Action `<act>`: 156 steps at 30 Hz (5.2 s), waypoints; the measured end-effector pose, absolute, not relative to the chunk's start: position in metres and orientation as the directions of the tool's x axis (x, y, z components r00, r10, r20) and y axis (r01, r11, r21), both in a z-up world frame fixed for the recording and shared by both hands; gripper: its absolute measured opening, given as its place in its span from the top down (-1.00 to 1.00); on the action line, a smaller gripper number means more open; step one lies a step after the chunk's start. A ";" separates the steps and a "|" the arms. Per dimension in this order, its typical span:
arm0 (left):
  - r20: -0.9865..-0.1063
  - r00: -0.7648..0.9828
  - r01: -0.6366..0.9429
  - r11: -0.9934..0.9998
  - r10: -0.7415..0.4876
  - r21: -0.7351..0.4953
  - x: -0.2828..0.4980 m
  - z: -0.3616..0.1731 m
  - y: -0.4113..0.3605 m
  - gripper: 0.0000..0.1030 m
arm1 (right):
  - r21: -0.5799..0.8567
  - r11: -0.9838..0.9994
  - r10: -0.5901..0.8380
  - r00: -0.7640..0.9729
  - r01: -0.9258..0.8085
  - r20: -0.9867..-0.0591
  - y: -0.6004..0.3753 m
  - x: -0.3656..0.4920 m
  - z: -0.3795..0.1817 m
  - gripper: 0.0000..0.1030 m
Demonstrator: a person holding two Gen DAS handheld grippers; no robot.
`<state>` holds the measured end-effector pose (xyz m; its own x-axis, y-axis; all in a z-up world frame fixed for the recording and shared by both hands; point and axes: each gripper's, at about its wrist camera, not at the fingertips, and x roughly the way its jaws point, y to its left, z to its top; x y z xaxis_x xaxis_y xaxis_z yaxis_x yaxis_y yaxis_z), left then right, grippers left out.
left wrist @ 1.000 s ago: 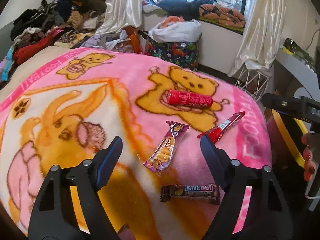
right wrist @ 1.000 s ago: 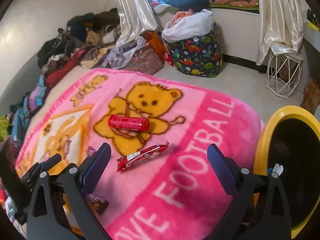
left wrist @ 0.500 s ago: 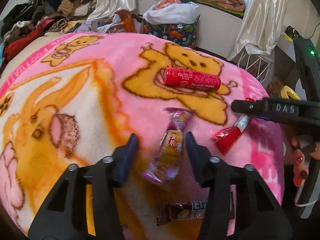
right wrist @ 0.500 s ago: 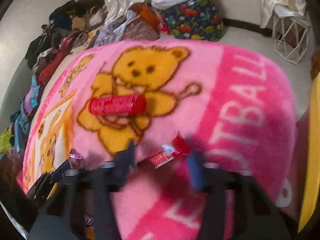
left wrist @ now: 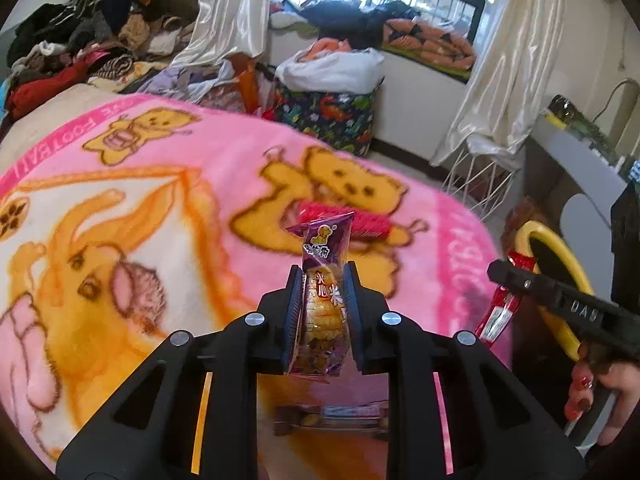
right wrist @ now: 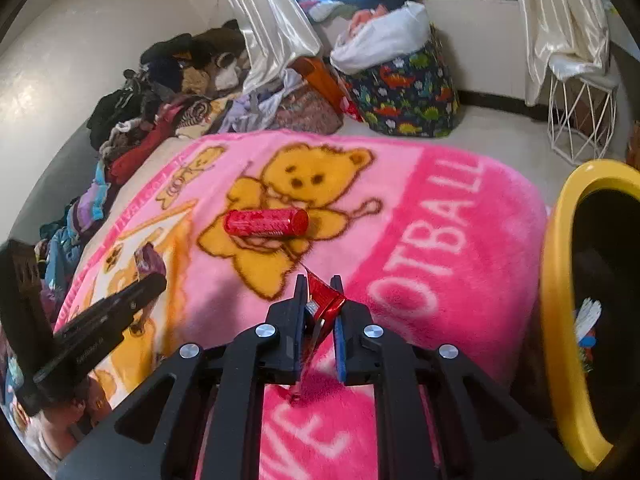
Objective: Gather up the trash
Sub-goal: 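Grasp the purple-yellow snack wrapper with left tool while right tool grasps red wrapper, then carry the snack wrapper and red wrapper with both tools over the bin, then open both tools to drop the wrappers into the bin, then move both tools back toward the red candy tube and chocolate bar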
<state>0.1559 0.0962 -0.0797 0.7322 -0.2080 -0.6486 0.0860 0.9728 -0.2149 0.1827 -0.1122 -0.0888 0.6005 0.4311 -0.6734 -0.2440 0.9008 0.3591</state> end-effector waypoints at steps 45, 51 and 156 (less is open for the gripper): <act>-0.570 0.702 0.427 0.893 -0.428 -0.144 0.127 -0.015 -0.074 0.70 | 0.362 0.931 0.237 0.824 -0.042 -0.514 -0.281 0.107 -0.006 0.78; -0.572 0.687 0.460 0.877 -0.448 -0.135 0.125 -0.013 -0.093 0.70 | 0.368 0.930 0.203 0.840 -0.003 -0.504 -0.305 0.099 -0.006 0.78; -0.606 0.677 0.399 0.900 -0.417 -0.174 0.153 -0.033 -0.144 -0.79 | 0.420 0.895 0.086 0.869 0.146 -0.486 -0.372 0.083 -0.017 -0.64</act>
<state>0.1527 -0.1439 -0.0326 0.6770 -0.4171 -0.6063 0.3987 0.9004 -0.1742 0.0826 -0.3717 -0.0175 0.8695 0.0863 -0.4864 0.1464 0.8954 0.4205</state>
